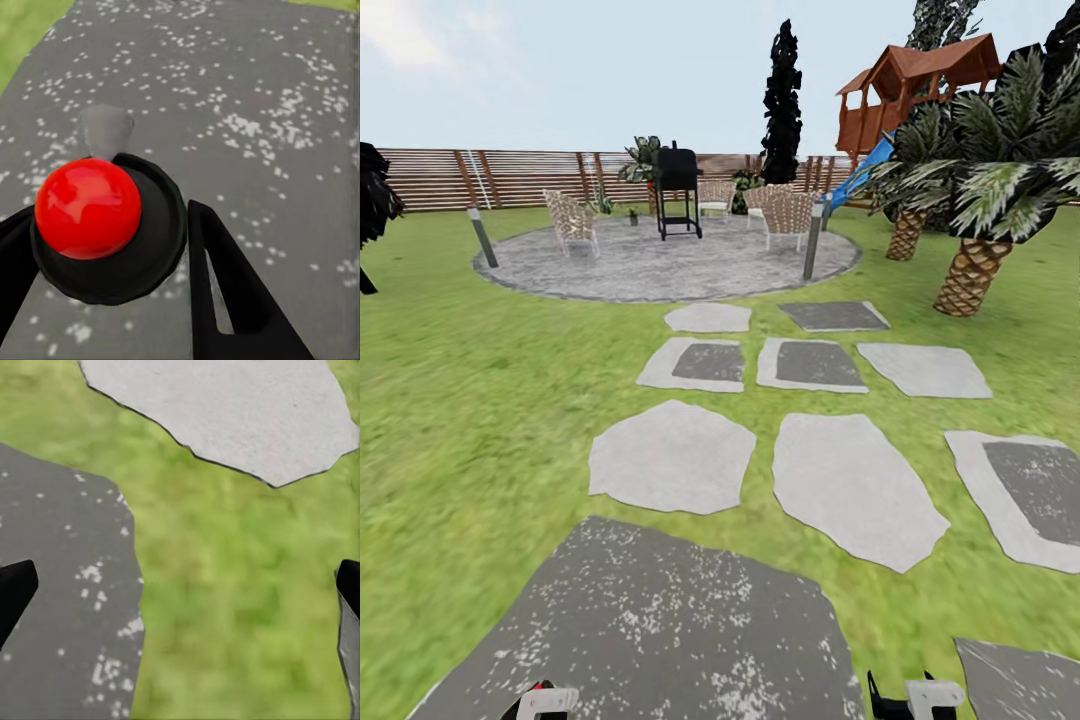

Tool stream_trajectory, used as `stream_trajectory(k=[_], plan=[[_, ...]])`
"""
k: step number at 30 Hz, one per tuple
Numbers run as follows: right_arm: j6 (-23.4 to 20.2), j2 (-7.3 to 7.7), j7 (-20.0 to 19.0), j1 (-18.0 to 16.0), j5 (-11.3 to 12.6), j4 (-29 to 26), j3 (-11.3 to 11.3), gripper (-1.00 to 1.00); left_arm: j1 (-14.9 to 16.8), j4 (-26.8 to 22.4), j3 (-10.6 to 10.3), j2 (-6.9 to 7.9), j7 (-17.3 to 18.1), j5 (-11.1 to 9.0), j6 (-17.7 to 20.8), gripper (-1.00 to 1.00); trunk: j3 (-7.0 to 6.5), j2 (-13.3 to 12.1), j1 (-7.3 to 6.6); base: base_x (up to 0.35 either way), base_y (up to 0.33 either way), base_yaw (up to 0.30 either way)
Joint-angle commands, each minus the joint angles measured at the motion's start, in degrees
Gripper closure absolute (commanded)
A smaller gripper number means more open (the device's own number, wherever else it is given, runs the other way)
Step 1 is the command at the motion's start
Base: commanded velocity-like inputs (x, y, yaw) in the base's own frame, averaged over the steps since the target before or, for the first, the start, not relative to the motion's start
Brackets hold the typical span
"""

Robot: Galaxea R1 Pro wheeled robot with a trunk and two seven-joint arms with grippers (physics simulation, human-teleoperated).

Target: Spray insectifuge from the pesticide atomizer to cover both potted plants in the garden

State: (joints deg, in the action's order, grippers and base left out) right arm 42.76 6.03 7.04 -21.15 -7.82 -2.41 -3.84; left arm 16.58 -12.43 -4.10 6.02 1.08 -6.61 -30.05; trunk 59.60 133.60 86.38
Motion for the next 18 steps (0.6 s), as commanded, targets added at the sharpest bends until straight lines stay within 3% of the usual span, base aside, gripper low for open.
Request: stream_trajectory(k=[1, 18], plan=[[0.1, 0.01, 0.3, 0.0, -0.6, 0.1, -0.4, -1.00, 0.0, 0.0, -0.4, 0.04, 0.1, -0.6, -0.2, 1.00, 0.05, 0.0, 0.02, 0.332, -0.038, 0.000], [0.1, 0.02, 0.3, 0.0, -0.6, 0.0, -0.4, -1.00, 0.0, 0.0, -0.5, 0.04, 0.1, -0.6, -0.2, 1.00, 0.05, 0.0, 0.02, 0.340, -0.002, 0.000]])
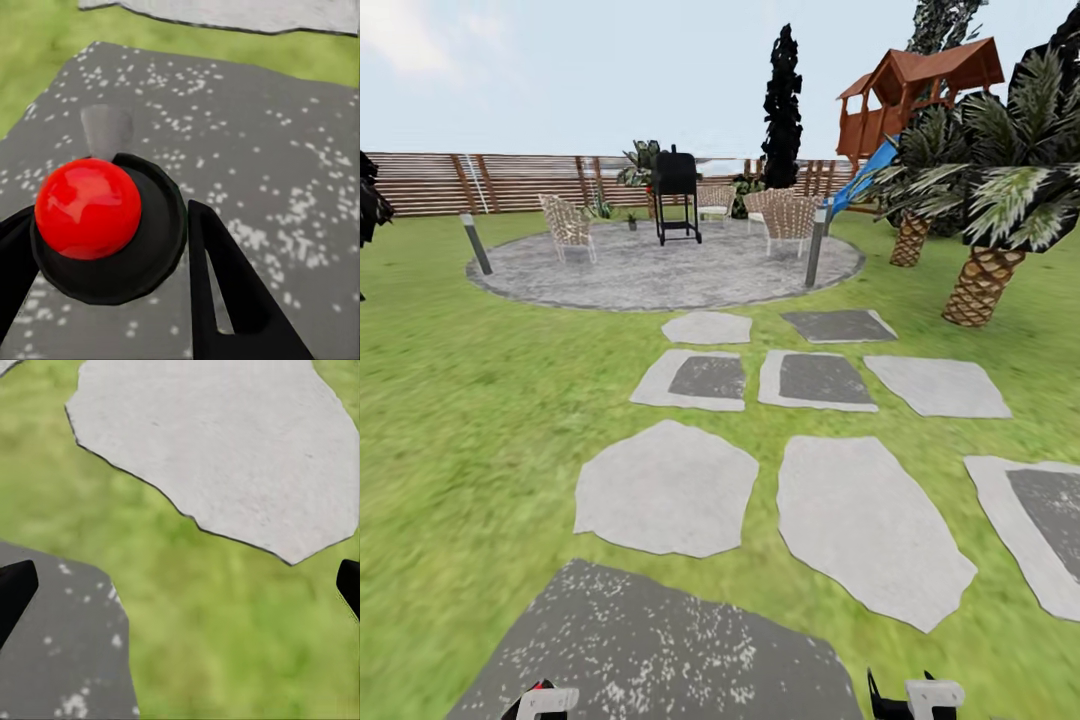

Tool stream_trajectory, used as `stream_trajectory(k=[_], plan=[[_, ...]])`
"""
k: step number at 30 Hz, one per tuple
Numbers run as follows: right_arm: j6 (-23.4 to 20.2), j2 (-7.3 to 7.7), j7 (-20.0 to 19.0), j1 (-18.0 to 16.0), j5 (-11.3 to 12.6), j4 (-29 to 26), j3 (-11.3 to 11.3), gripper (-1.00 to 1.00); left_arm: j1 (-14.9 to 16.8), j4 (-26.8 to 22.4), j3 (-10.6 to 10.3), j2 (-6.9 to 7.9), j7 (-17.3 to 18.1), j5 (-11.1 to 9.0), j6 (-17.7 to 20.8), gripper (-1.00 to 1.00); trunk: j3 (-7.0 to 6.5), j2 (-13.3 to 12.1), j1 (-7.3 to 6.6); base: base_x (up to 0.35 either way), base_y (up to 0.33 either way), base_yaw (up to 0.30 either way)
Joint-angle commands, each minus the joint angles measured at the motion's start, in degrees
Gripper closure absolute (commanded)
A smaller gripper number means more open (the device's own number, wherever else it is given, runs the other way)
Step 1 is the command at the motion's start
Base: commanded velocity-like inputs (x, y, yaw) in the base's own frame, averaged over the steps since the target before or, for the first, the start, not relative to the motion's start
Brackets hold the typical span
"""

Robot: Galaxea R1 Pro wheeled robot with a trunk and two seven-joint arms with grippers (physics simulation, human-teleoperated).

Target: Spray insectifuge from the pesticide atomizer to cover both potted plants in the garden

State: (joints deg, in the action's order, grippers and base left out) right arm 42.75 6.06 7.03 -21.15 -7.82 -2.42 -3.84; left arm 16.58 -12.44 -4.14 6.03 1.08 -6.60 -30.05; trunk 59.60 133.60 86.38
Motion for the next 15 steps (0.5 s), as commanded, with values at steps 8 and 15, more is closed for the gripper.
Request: stream_trajectory(k=[8, 15], plan=[[0.1, -0.02, 0.3, 0.0, -0.6, 0.1, -0.4, -1.00, 0.0, 0.0, -0.4, 0.04, 0.1, -0.6, -0.2, 1.00, 0.05, 0.0, 0.02, 0.340, 0.000, 0.000], [0.1, 0.01, 0.3, 0.0, -0.6, 0.0, -0.4, -1.00, 0.0, 0.0, -0.4, 0.04, 0.1, -0.6, -0.3, 1.00, 0.05, 0.0, 0.02, 0.340, 0.000, 0.000]])
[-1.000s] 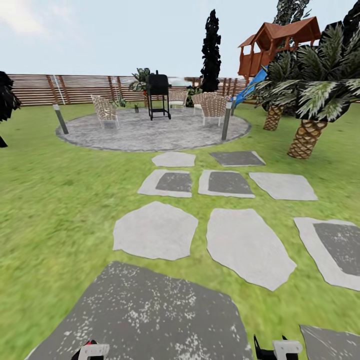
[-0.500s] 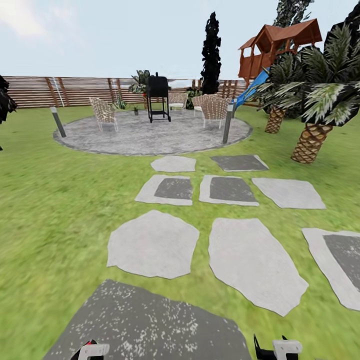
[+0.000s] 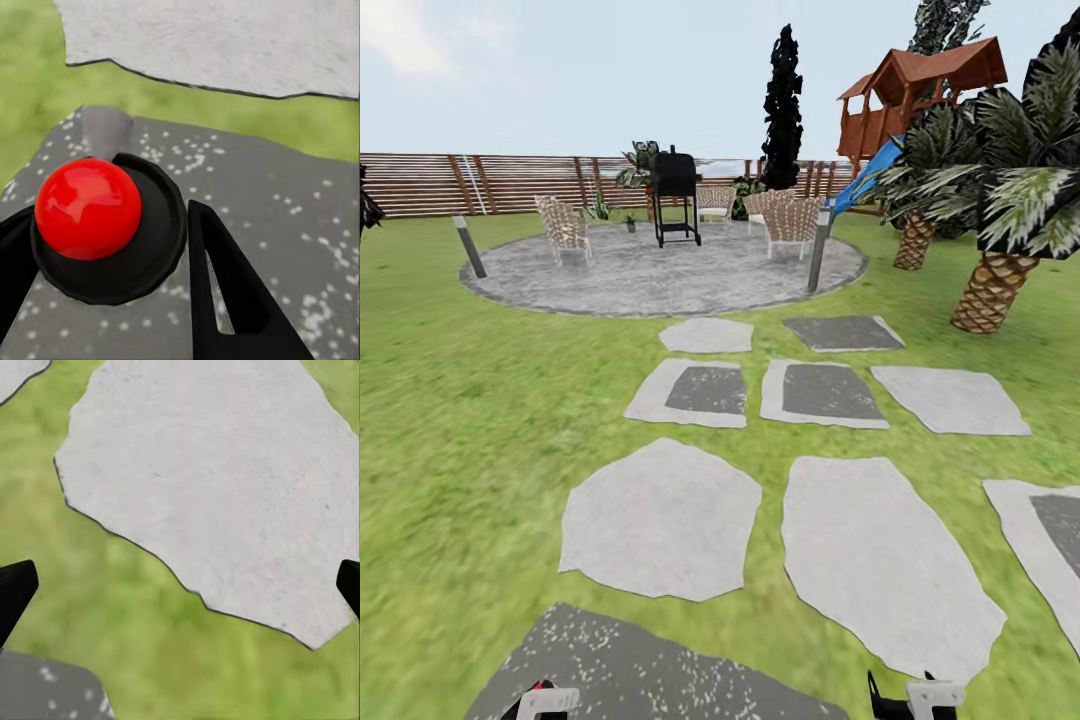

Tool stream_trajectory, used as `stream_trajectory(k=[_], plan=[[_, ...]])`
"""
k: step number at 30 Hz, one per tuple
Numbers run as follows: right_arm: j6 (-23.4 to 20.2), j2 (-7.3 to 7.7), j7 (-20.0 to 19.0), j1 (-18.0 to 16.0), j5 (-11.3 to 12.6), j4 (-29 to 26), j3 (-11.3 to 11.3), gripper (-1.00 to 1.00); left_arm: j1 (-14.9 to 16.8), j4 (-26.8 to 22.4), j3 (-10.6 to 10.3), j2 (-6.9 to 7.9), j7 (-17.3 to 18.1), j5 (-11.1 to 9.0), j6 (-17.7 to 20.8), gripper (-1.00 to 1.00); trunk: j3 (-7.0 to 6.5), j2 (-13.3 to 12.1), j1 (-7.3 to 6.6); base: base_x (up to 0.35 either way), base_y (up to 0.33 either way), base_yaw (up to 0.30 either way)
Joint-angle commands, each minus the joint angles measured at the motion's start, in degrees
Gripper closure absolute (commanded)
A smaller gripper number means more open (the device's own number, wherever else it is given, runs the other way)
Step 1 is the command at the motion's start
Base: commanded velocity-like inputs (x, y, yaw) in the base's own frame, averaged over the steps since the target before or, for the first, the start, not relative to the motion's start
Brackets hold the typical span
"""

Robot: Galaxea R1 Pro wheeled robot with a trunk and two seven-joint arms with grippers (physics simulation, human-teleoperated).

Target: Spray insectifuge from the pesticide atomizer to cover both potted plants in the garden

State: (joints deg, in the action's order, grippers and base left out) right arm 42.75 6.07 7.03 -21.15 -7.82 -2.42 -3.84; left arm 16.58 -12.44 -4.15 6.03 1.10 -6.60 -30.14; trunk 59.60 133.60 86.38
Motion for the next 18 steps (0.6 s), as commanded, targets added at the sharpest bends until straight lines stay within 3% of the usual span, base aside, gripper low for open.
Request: stream_trajectory(k=[1, 18], plan=[[0.1, 0.00, 0.3, 0.0, -0.6, 0.0, -0.4, -1.00, 0.0, 0.0, -0.4, 0.04, 0.1, -0.6, -0.2, 1.00, 0.05, 0.0, 0.02, 0.340, 0.000, 0.000], [0.1, -0.04, 0.3, 0.0, -0.6, 0.0, -0.4, -1.00, 0.0, 0.0, -0.4, -0.03, 0.1, -0.6, -0.1, 1.00, 0.05, 0.0, 0.02, 0.340, 0.000, 0.000]])
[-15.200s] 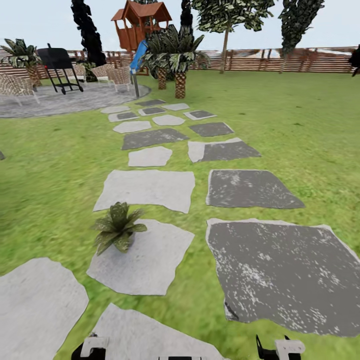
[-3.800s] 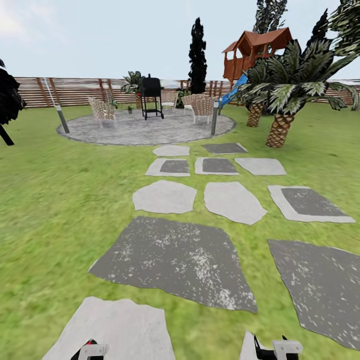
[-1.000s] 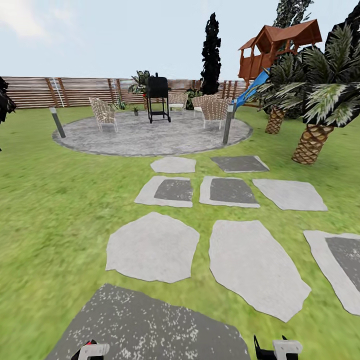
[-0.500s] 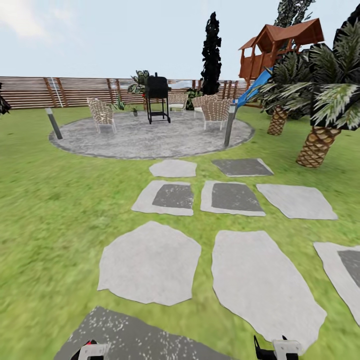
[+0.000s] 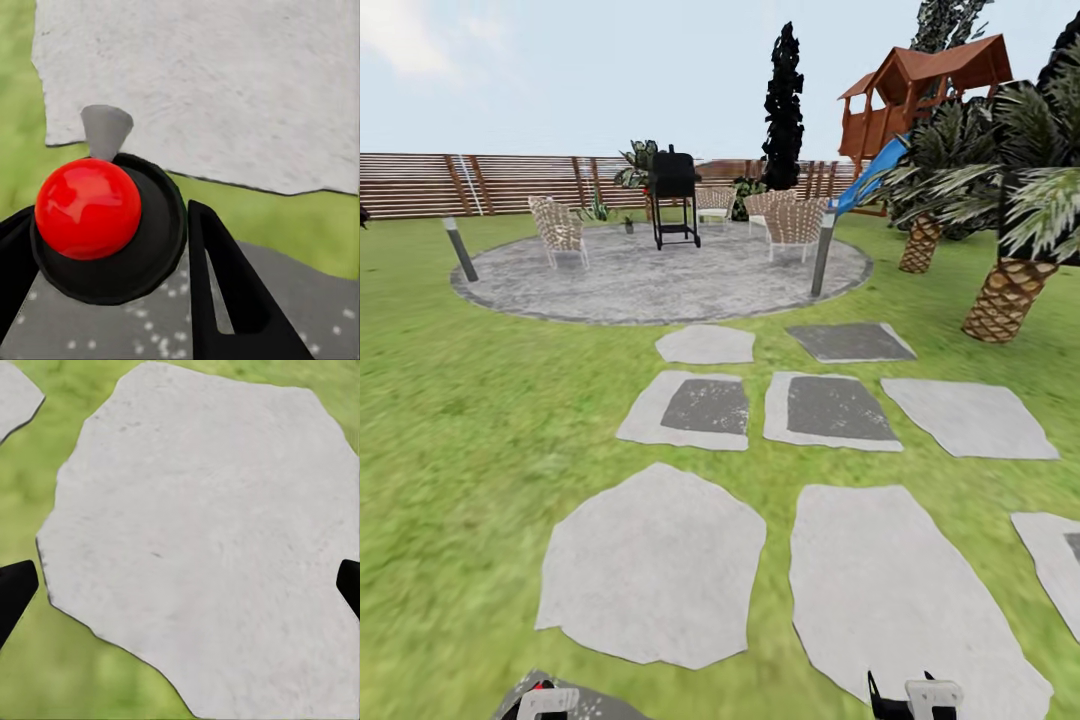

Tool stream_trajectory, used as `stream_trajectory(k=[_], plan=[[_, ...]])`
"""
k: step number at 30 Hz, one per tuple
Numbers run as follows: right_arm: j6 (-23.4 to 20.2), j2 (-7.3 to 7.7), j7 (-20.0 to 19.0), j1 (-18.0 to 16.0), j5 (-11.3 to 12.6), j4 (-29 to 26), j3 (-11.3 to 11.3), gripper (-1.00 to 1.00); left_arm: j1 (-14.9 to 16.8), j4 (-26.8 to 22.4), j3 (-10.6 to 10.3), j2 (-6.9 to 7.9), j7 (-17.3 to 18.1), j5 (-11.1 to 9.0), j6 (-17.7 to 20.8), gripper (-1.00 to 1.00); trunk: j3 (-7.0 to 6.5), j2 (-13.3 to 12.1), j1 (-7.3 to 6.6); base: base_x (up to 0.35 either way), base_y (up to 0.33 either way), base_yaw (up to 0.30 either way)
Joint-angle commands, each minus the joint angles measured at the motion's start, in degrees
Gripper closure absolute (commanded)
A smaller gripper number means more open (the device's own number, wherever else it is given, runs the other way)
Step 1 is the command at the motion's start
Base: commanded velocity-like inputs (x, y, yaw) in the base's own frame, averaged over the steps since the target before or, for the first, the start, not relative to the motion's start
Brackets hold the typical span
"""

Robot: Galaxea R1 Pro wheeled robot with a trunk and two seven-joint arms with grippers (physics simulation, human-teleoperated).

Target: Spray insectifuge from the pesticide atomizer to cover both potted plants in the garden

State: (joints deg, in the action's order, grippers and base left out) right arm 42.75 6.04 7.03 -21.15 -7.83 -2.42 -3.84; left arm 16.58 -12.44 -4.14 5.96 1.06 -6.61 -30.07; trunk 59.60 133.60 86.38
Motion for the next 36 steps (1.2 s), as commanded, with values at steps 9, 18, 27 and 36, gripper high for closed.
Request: stream_trajectory(k=[9, 18, 27, 36], plan=[[0.1, 0.03, 0.3, 0.0, -0.6, 0.1, -0.4, -1.00, 0.0, 0.1, -0.4, 0.02, 0.2, -0.6, -0.2, 1.00, 0.05, 0.0, 0.02, 0.340, 0.000, 0.000], [0.1, 0.00, 0.3, 0.0, -0.6, 0.1, -0.4, -1.00, 0.0, 0.0, -0.4, 0.04, 0.1, -0.6, -0.2, 1.00, 0.05, 0.0, 0.02, 0.340, 0.000, 0.000], [0.1, 0.01, 0.3, 0.0, -0.6, 0.1, -0.4, -1.00, 0.0, 0.0, -0.4, 0.02, 0.2, -0.6, -0.2, 1.00, 0.05, 0.0, 0.02, 0.340, 0.000, 0.000], [0.1, -0.01, 0.3, 0.0, -0.6, 0.1, -0.4, -1.00, 0.0, 0.0, -0.4, 0.03, 0.2, -0.6, -0.3, 1.00, 0.05, 0.0, 0.02, 0.340, 0.000, 0.000]])
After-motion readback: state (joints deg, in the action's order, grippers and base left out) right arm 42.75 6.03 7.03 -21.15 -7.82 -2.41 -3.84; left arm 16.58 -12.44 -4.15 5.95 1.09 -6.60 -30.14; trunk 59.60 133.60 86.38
